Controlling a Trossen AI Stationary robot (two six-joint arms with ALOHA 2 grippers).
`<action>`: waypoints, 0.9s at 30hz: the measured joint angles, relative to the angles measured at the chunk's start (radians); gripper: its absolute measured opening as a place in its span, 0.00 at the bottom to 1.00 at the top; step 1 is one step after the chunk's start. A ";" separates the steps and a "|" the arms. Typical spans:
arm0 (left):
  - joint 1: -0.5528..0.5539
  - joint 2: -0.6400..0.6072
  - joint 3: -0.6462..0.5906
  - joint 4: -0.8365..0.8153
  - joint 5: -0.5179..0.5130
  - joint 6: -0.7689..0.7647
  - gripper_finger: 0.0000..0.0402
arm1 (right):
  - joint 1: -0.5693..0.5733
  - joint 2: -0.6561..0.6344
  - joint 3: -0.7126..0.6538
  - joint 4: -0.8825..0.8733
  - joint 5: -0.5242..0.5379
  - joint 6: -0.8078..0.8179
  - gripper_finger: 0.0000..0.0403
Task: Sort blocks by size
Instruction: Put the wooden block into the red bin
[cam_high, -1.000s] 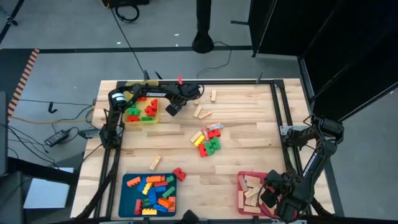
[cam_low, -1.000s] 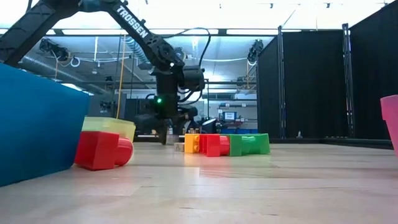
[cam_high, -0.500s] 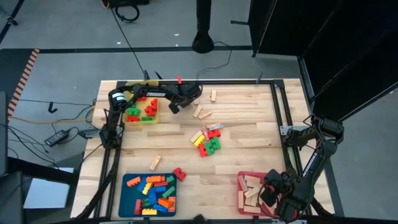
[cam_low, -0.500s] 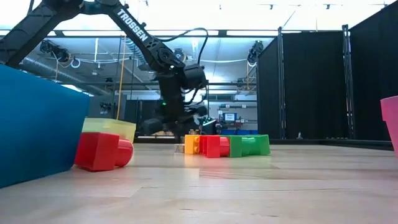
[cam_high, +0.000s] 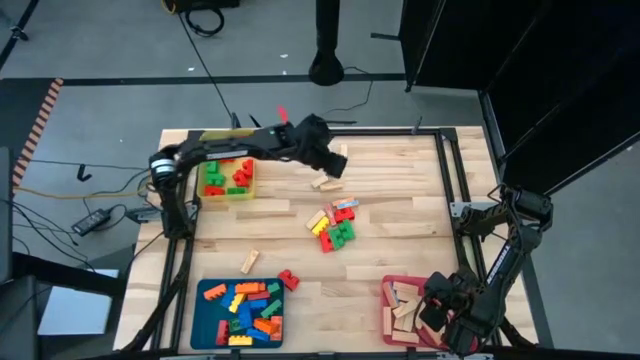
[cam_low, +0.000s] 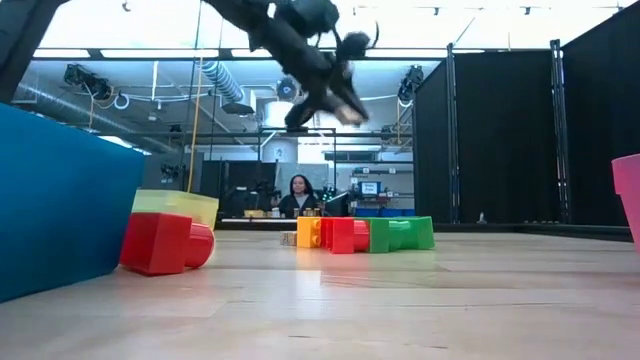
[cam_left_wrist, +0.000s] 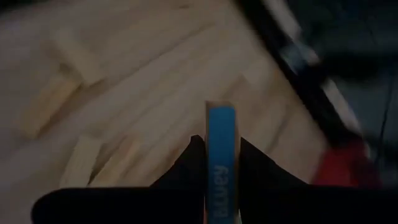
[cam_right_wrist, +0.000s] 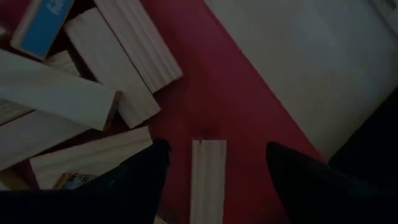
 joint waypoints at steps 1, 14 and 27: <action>-0.018 -0.015 0.000 -0.001 0.030 0.074 0.12 | 0.000 0.000 0.000 0.000 0.008 -0.005 0.70; -0.403 0.021 -0.001 0.094 0.127 0.573 0.12 | 0.144 -0.004 0.043 -0.008 -0.163 0.076 0.69; -0.527 0.038 -0.001 0.452 0.096 0.425 0.12 | 0.095 -0.039 0.256 -0.305 0.147 0.144 0.67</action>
